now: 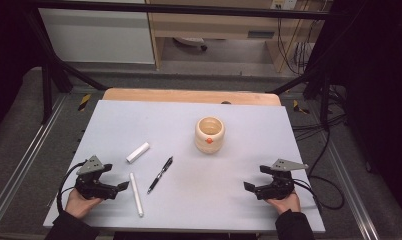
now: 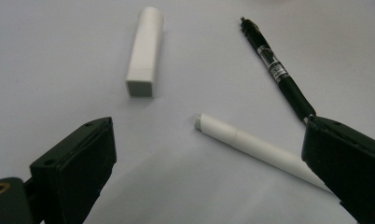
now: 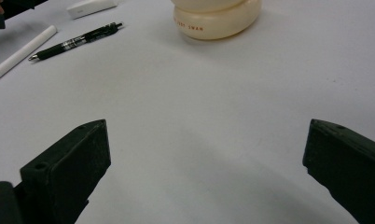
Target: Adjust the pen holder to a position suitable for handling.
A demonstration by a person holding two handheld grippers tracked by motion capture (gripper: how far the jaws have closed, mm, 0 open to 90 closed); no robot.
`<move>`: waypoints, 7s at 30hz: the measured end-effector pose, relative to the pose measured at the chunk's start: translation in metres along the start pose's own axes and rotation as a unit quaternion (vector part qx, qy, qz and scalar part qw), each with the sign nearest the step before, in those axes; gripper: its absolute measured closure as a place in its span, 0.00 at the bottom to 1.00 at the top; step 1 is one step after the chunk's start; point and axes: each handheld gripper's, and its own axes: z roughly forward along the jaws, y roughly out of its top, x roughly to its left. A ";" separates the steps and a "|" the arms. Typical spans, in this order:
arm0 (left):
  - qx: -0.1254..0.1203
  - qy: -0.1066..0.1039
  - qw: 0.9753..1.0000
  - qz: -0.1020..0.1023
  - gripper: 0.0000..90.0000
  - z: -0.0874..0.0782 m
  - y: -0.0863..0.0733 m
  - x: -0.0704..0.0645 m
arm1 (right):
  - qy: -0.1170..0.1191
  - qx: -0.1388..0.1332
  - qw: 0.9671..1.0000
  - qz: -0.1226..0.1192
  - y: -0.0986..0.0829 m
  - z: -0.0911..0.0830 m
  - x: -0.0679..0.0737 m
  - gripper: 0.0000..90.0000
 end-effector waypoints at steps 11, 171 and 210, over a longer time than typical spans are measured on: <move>0.001 0.000 1.000 -0.002 0.03 -0.001 -0.002 0.000 | -0.003 -0.001 1.000 -0.005 0.004 -0.001 0.003 0.02; 0.010 -0.003 1.000 0.000 0.04 0.002 0.000 -0.001 | 0.016 0.109 0.979 -0.169 0.165 0.130 0.052 0.83; 0.012 -0.003 1.000 0.003 0.04 0.002 0.001 -0.002 | 0.052 0.112 0.975 -0.185 0.145 0.146 0.096 0.80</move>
